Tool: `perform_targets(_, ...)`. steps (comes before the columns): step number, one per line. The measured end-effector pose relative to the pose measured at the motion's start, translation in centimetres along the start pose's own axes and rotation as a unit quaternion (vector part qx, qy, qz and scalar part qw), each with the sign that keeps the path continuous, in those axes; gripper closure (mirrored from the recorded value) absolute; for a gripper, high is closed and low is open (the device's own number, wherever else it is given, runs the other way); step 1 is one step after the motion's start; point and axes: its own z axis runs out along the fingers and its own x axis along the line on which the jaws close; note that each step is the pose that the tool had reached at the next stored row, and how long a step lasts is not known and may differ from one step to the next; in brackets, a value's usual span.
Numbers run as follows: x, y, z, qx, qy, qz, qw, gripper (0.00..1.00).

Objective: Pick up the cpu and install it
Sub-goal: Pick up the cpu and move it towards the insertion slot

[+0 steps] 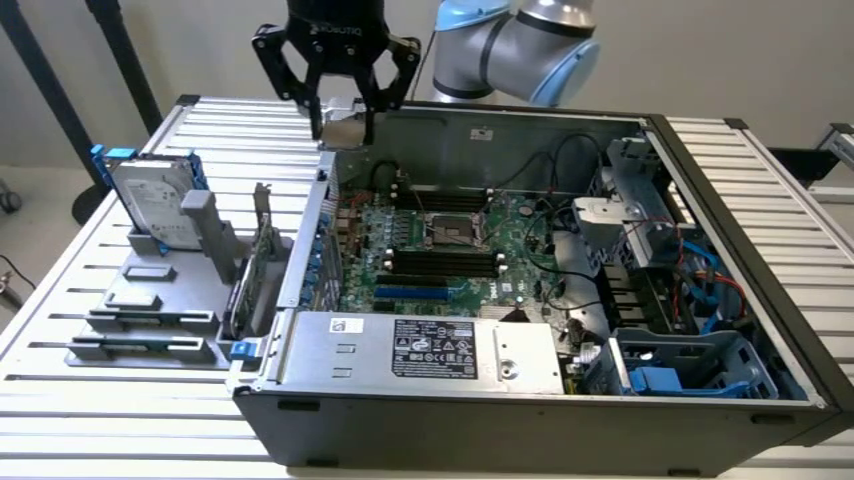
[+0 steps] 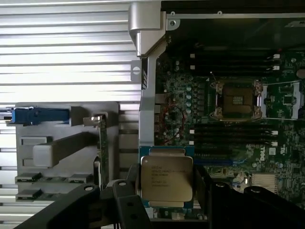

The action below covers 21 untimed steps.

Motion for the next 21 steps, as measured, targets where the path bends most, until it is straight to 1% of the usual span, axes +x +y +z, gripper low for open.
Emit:
perform_targets(6,-2.5,1.54,0.42,0.0002,-0.0001,0.000,1.0000,0.45)
perform_targets(8,-3.4,2.10,0.74,0.0006,0.0000,0.000,1.0000,0.45)
perform_targets(9,-4.3,2.66,1.09,0.0009,-0.0001,0.000,1.0000,0.45)
perform_targets(14,-6.6,3.95,1.96,0.0010,-0.0001,0.000,1.0000,0.45)
perform_targets(17,-7.9,4.47,2.47,0.0009,0.0000,0.000,1.0000,0.45)
perform_targets(21,-9.8,4.81,3.14,0.0009,-0.0001,0.000,1.0000,0.45)
